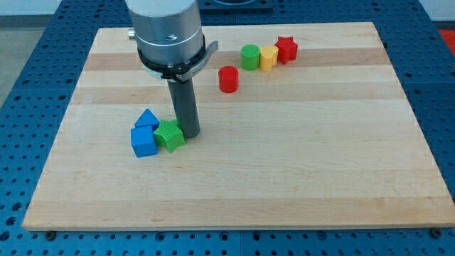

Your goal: Move your arm to the top right of the board

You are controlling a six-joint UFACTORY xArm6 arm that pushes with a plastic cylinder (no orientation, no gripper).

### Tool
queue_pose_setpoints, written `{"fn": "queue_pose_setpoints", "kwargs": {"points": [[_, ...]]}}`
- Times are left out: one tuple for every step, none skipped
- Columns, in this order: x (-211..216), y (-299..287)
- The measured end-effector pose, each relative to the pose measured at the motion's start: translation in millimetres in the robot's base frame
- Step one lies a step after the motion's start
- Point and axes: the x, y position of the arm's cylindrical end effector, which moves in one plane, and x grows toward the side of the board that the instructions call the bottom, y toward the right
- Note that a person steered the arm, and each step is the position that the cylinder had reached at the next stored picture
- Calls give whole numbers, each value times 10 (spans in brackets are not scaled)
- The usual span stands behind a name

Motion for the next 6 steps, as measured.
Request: {"fn": "queue_pose_setpoints", "kwargs": {"points": [[-144,488],[-567,1068],[-895,1640],[-1311,2221],[-1709,2643],[-2154,2687]]}}
